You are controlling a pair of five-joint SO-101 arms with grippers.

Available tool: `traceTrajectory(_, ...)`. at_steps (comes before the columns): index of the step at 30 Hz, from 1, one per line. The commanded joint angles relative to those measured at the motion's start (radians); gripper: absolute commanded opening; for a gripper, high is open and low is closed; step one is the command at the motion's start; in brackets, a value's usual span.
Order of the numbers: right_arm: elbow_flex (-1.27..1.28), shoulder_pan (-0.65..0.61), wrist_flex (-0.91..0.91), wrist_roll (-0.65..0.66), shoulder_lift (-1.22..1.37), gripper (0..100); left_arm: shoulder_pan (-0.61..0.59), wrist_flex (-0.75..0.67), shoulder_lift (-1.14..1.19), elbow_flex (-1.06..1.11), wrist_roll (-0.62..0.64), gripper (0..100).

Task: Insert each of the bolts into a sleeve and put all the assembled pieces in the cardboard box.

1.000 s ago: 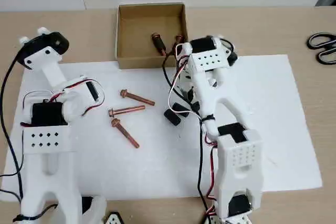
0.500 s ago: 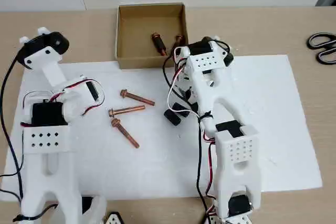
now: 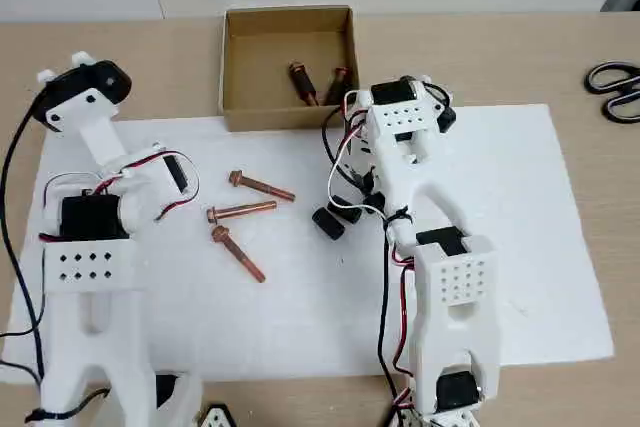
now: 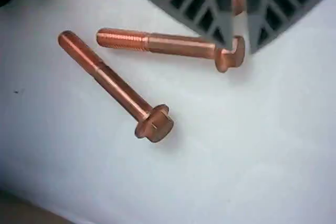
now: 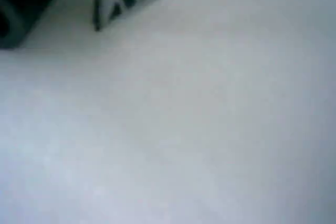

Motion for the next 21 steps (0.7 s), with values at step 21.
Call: traceTrajectory(21, -0.103, -0.001, 0.117, 0.13, -0.11, 0.2, -0.002, -0.015, -0.034, -0.019, 0.002, 1)
